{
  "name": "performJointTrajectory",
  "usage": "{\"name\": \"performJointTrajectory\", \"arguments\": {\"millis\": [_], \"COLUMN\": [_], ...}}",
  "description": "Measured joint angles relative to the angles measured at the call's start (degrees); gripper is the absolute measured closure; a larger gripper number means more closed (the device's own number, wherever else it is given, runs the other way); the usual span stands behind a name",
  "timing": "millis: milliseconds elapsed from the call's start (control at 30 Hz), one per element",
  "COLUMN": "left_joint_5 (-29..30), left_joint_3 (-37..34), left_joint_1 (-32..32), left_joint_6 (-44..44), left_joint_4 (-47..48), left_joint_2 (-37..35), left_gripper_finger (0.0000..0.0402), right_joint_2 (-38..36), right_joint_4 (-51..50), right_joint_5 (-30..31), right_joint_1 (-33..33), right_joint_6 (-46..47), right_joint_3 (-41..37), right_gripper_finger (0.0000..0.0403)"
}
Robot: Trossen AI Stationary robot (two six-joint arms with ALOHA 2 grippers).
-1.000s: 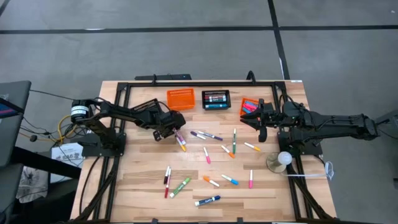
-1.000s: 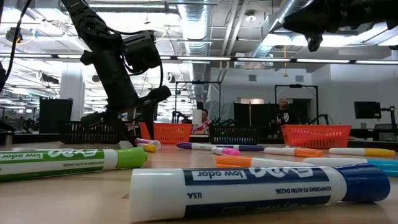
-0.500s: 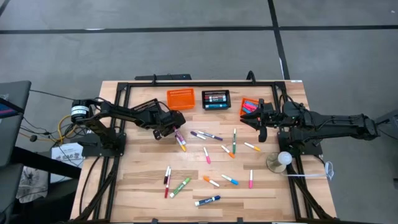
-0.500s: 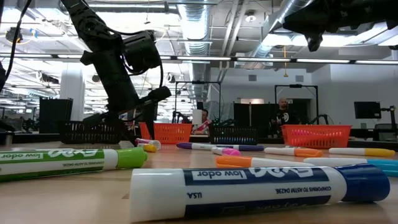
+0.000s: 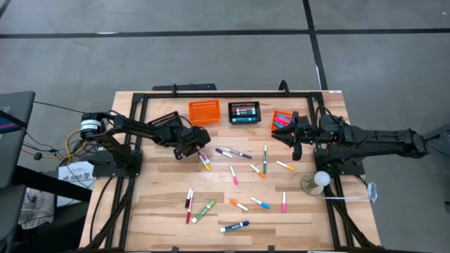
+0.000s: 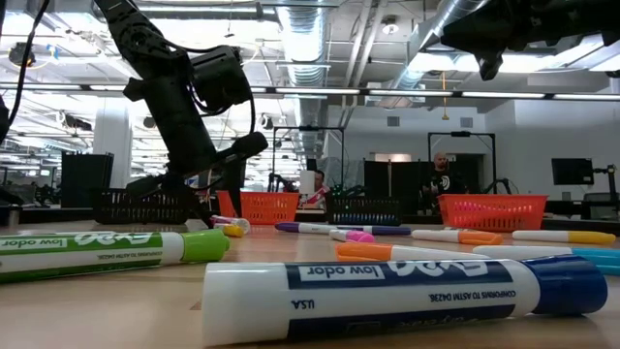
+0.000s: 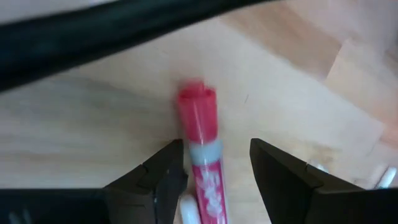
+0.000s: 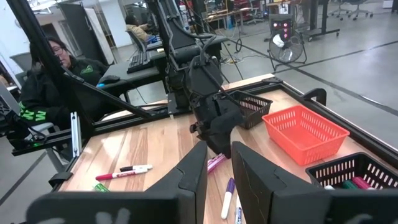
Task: Pick & Place Markers
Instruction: Put the top white red marker into the middle black bin
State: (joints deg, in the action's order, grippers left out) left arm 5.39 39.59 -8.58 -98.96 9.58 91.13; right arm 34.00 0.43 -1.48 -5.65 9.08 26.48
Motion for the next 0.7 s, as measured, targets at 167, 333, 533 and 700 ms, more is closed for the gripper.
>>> {"name": "performJointTrajectory", "arguments": {"millis": [167, 333, 533, 700], "left_joint_5": [-1.3, -3.1, -4.2, -5.7], "left_joint_3": [0.1, 0.3, 0.4, 0.5], "left_joint_1": [-0.3, -0.9, -1.0, -1.0], "left_joint_6": [-0.6, -0.5, -1.4, -1.8], "left_joint_4": [0.9, 2.6, 3.1, 3.1], "left_joint_2": [0.0, 0.3, 2.1, 2.9], "left_gripper_finger": [0.0215, 0.0215, 0.0215, 0.0215], "right_joint_2": [0.0, 0.0, 0.0, 0.0], "right_joint_4": [0.0, 0.0, 0.0, 0.0], "right_joint_5": [0.0, 0.0, 0.0, 0.0], "right_joint_1": [0.0, 0.0, 0.0, 0.0], "right_joint_6": [0.0, 0.0, 0.5, 0.5], "right_joint_3": [0.0, 0.0, 0.0, 0.0], "right_gripper_finger": [0.0339, 0.0339, 0.0339, 0.0339]}}
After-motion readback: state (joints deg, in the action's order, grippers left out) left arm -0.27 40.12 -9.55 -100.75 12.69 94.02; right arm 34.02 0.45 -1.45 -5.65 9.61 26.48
